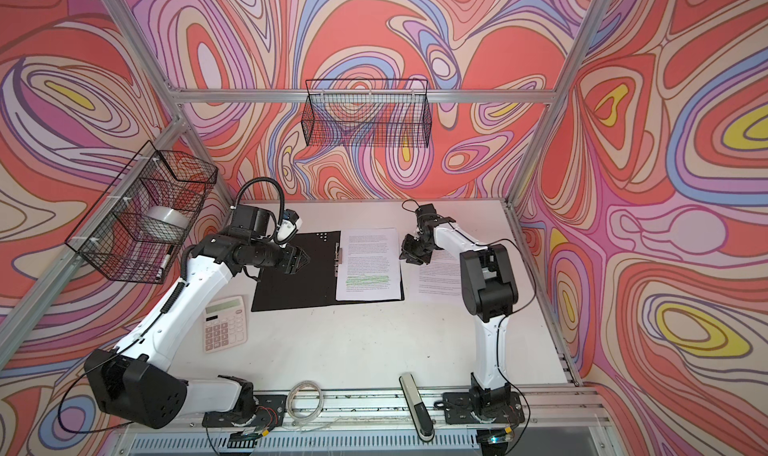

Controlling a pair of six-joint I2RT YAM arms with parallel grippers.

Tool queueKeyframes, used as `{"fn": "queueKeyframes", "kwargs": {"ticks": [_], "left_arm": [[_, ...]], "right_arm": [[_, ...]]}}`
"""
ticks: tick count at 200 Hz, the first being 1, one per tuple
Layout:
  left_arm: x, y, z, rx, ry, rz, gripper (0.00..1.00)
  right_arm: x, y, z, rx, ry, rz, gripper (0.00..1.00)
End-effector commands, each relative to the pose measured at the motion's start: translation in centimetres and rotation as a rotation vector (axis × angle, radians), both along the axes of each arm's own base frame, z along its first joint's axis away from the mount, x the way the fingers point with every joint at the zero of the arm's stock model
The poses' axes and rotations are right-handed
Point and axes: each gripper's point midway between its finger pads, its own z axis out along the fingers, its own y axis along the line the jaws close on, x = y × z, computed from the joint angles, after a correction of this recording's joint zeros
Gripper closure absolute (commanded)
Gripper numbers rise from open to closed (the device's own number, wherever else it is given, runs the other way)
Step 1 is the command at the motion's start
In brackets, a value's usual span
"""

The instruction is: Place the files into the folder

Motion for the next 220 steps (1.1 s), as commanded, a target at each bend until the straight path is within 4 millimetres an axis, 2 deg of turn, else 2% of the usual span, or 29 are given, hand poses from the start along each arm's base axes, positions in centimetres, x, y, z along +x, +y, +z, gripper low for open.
{"fn": "queueKeyframes", "kwargs": {"ticks": [1,31,66,126,220], "left_arm": [[0.5,-1.1,-0.6,-0.044,0.025,-0.039,0.36],[1.2,-1.7,-0.8,-0.066,0.043,-0.032,0.35],[1.0,-1.9,-1.5,-0.061,0.061,-0.03,0.35],[0.2,-1.5,-2.0,-0.04,0.07,-0.024,0.35],[-0.2,-1.3,-2.3,-0.028,0.078,-0.019,0.35]], "right_arm": [[-1.3,-0.3,1.9,0.016,-0.07,-0.016,0.73],[-3.7,2.3,1.7,0.118,-0.059,0.028,0.85],[-5.0,4.1,0.3,0.131,-0.041,0.068,0.91],[-6.3,3.4,-3.3,0.092,0.016,0.05,0.94],[-7.4,2.5,-6.7,0.05,0.067,0.027,0.96]]}}
